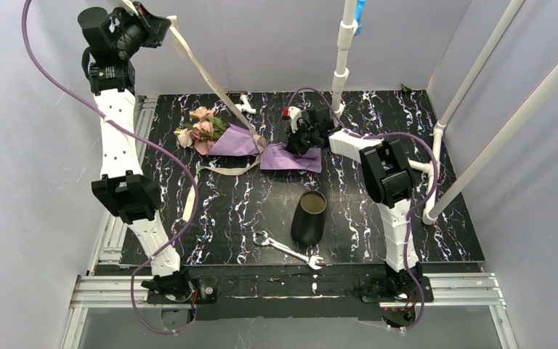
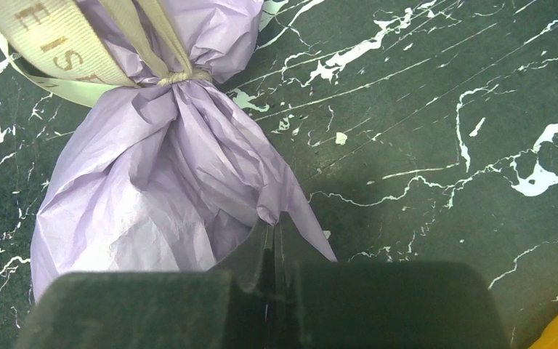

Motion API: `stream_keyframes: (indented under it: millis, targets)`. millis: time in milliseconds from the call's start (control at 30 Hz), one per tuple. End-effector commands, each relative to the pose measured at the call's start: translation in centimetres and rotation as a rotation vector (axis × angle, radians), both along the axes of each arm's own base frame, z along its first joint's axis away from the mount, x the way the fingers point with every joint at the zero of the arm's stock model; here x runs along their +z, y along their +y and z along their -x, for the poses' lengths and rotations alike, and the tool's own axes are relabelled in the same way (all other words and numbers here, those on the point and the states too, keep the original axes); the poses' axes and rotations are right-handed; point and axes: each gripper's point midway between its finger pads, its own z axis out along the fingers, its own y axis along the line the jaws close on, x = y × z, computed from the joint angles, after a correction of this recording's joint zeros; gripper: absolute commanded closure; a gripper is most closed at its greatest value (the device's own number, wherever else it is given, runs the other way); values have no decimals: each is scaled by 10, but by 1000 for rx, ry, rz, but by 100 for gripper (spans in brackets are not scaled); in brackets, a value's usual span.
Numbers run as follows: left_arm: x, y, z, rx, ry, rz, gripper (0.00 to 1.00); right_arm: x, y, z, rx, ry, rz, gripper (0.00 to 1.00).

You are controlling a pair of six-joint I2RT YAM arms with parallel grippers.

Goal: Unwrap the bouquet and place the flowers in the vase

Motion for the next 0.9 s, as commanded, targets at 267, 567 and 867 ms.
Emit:
stream_keyframes:
  millis: [267, 567, 867]
  targets:
    - [-4, -11, 27, -70, 22, -86, 100, 8, -12, 0, -46, 47, 21, 48]
    - [-120, 11, -3, 24, 310, -174, 55, 75, 5, 2, -24, 45, -107, 7]
    - [-178, -98, 72, -392, 286, -346, 43, 73, 26, 14, 80, 78, -130, 5]
